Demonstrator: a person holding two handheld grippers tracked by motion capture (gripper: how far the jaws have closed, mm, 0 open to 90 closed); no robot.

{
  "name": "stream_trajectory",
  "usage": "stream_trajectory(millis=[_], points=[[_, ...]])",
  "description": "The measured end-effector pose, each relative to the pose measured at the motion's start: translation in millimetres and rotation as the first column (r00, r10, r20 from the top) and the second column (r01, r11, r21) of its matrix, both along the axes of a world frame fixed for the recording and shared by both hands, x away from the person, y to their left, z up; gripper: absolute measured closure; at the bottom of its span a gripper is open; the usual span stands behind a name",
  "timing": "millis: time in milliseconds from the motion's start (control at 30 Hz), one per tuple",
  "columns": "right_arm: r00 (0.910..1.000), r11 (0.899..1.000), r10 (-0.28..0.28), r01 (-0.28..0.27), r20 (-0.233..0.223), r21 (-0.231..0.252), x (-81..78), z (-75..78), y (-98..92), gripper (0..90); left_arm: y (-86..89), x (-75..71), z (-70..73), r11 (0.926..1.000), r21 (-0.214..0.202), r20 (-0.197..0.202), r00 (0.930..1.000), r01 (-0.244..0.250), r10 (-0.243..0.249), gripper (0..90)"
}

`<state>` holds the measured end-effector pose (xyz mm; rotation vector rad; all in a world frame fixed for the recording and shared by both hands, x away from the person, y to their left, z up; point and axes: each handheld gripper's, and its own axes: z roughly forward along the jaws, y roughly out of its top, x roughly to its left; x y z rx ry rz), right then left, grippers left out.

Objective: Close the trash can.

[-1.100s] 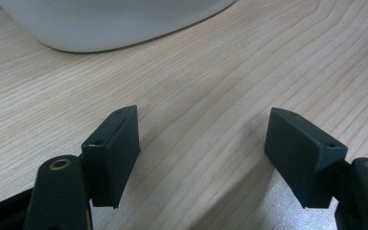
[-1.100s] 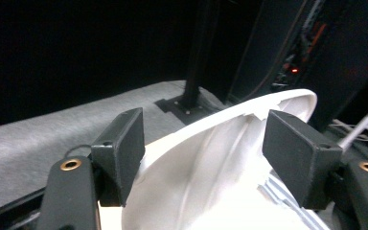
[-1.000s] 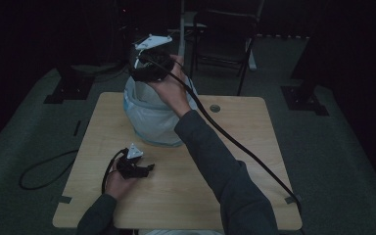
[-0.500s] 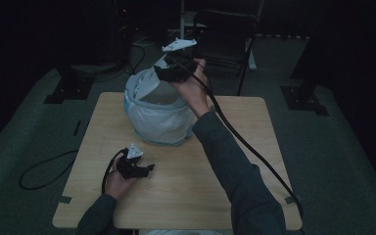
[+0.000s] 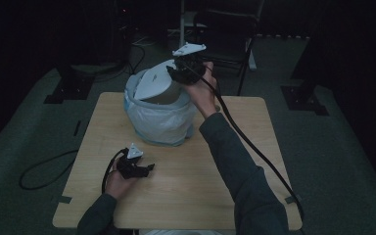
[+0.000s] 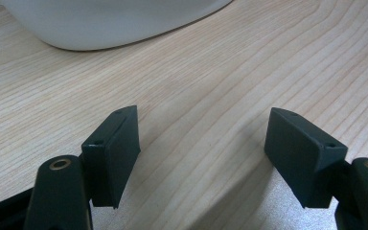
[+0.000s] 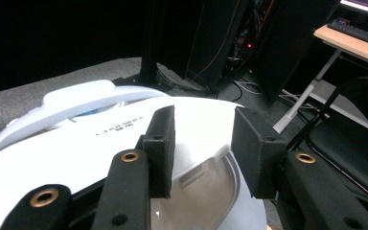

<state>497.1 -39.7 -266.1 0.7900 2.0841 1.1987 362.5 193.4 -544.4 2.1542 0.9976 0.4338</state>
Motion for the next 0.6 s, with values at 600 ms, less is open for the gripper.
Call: stream_trajectory(millis=[600], points=[[0.9946, 0.992, 0.051, -0.061, -0.091, -0.112, 8.0, -21.3, -2.3, 87.0, -0.1, 0.0, 0.0, 1.0000, -0.001, 0.000, 1.0000, 0.000, 0.000, 28.7]])
